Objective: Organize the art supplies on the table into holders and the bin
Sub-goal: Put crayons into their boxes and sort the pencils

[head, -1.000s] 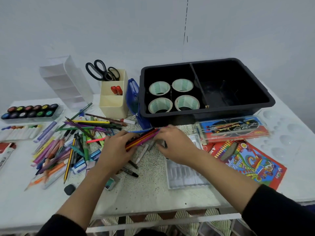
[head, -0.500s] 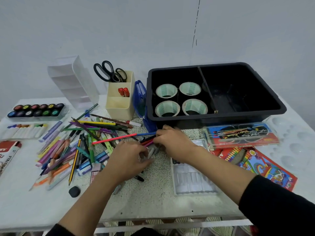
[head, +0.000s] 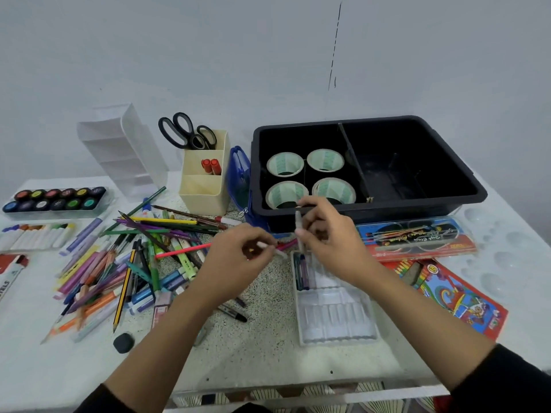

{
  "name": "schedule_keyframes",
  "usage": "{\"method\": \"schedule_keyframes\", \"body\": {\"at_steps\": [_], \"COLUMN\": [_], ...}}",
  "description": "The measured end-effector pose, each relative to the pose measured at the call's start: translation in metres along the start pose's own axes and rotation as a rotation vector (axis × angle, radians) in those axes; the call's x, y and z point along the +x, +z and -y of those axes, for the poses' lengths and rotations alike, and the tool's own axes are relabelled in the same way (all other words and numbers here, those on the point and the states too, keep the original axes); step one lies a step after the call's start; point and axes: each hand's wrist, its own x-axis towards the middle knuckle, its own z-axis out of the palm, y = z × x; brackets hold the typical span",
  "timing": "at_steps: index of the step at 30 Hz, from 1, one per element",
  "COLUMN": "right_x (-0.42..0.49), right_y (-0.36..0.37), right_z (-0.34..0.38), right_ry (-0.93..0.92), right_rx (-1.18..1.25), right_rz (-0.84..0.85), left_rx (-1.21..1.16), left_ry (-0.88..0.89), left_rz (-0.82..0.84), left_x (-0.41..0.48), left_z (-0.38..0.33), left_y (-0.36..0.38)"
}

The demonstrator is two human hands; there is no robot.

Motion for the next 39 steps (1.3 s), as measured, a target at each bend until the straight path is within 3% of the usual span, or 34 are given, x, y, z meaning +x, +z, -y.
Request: {"method": "schedule_keyframes", "body": {"at_steps": [6, 13, 16, 21, 26, 32, 39], "right_x": [-0.026, -0.042, -0.043, -0.04, -0.043, -0.048, -0.047], "right_y": [-0.024, -0.021, -0.016, -0.008, -0.006, -0.006, -0.005], "right_z": [-0.022, -0.031, -0.034, -0.042, -0.044, -0.05, -0.052], "right_ry": [0.152, 0.243, 0.236, 0.201, 0.103, -0.046, -0.09], "right_rx": [-0.018, -0.026, -0.066, -0.178, -0.289, -0.409, -0.464], "right_rz": [-0.063, 0.004, 0.029, 0.011, -0.042, 0.03, 0.037], "left_rx": [-0.272, -0.509, -0.385, -0.003, 0.087, 0.174, 0.238], "left_ry": [-0.074, -0.273, -0.278, -0.133, 0.016, 0.138, 0.19], "left_rz": [0.127, 0.071, 0.064, 0.056, -0.021, 0.073, 0.097], "left_x": [0.013, 0.019, 0.02, 0.022, 0.015, 0.002, -0.003], "left_z": [-0.014, -0.005, -0.006, -0.006, 0.002, 0.01, 0.01], "left_y": [0.03, 0.052, 0.062, 0.082, 0.085, 0.082, 0.082]}}
